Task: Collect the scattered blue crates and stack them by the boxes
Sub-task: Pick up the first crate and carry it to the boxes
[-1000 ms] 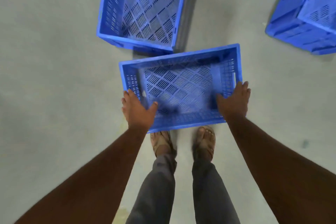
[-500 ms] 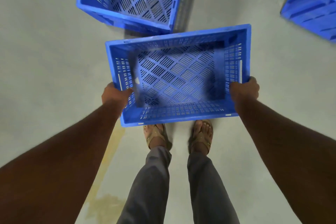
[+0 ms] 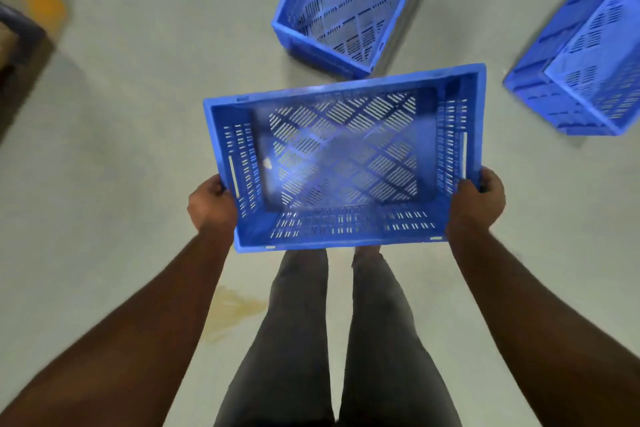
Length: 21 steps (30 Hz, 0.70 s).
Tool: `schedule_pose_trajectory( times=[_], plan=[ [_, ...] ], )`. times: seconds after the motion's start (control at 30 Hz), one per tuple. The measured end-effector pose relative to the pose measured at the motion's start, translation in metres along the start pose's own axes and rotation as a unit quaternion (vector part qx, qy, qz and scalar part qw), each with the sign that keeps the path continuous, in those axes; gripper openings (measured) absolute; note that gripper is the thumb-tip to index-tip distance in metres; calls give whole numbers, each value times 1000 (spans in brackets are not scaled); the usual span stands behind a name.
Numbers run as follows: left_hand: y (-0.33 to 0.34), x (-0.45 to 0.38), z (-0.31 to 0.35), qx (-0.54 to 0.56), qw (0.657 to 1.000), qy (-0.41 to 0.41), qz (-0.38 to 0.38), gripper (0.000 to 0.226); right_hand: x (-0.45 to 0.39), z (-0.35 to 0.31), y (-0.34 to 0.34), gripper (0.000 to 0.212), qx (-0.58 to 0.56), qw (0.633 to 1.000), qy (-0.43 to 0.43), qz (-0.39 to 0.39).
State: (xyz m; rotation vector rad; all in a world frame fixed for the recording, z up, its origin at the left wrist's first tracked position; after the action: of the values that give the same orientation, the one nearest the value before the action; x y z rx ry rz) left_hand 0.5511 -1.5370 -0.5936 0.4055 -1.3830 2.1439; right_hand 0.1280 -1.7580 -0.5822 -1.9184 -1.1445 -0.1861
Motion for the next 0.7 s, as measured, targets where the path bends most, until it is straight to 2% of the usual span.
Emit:
schedule_pose_trajectory(
  times=[0.13, 0.23, 0.37, 0.53, 0.7],
  plan=[
    [-92, 65, -24, 63, 997, -6, 53, 42, 79, -37, -46, 42, -41, 998, -40, -19],
    [-146, 128, -61, 144, 985, 15, 91, 44, 131, -58, -70, 31, -45, 994, -88, -51],
    [-209, 223, -116, 195, 968, 41, 151, 44, 188, -66, -104, 23, -83, 985, -97, -120],
    [-258, 331, -208, 210, 946, -8, 246, 24, 296, -72, -145, 32, -68, 956, -175, -225],
    [-298, 437, -290, 210, 912, -73, 345, 17, 380, -32, -166, 13, 2, 920, -200, -337]
  ],
)
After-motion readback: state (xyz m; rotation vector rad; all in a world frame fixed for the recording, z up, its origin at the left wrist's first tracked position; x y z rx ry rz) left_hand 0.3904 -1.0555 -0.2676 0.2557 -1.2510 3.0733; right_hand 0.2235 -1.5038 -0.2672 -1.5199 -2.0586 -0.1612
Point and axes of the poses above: each hand's wrist, its own x-axis away from the middle knuckle, its own y-axis out of the palm, z = x × y, the point moved 5 cm from there along -x, towards the middle knuckle, and after that the axes turned 5 degrees about y, right-handed, at the moved point
